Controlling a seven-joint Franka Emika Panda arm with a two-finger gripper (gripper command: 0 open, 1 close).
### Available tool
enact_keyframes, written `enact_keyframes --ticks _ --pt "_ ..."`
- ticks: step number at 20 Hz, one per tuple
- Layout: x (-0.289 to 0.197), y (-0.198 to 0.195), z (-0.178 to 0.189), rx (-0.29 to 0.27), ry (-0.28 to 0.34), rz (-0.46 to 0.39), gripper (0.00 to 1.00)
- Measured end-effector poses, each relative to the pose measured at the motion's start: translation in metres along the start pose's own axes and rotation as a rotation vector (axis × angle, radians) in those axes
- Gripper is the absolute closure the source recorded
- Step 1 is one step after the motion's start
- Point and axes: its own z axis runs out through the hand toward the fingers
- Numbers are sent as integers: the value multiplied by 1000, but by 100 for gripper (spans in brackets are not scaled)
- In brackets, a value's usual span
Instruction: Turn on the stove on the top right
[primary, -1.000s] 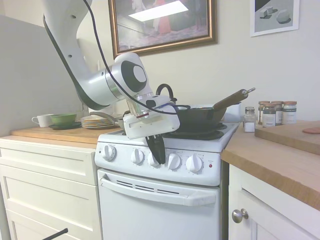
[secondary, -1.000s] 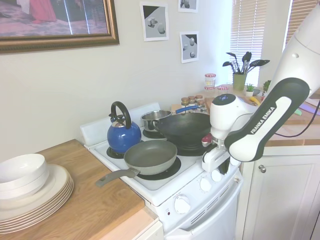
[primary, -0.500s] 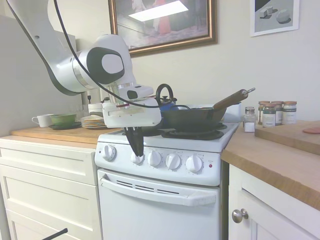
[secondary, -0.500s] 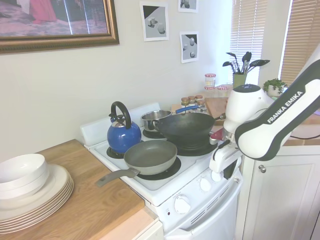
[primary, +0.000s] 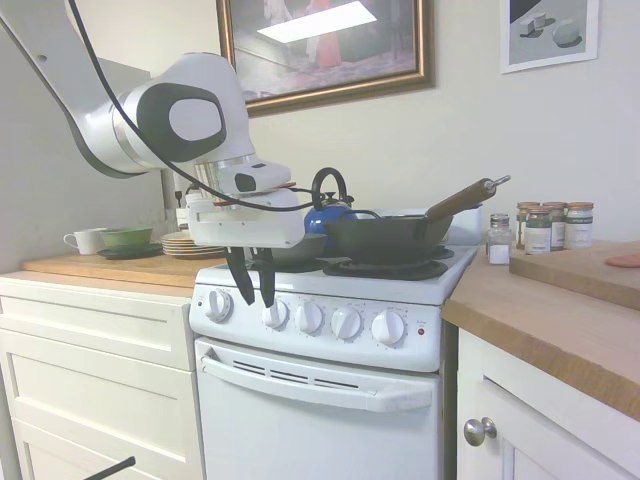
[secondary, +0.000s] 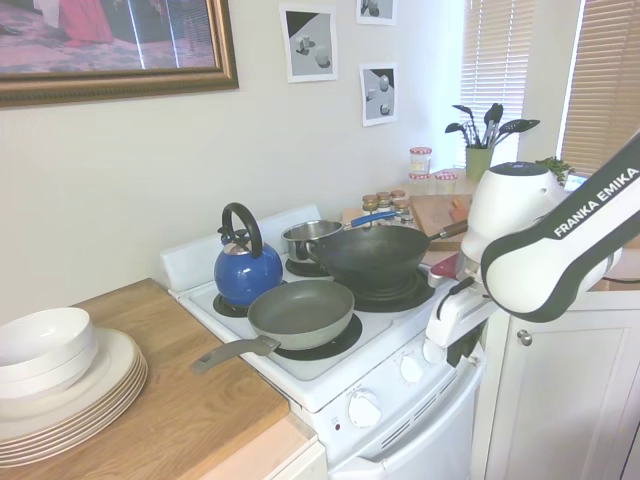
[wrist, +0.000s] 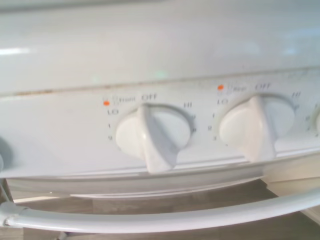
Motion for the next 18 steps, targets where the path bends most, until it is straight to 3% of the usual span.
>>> enact_keyframes --ticks 18 --pt "6 4 -6 8 13 -3 0"
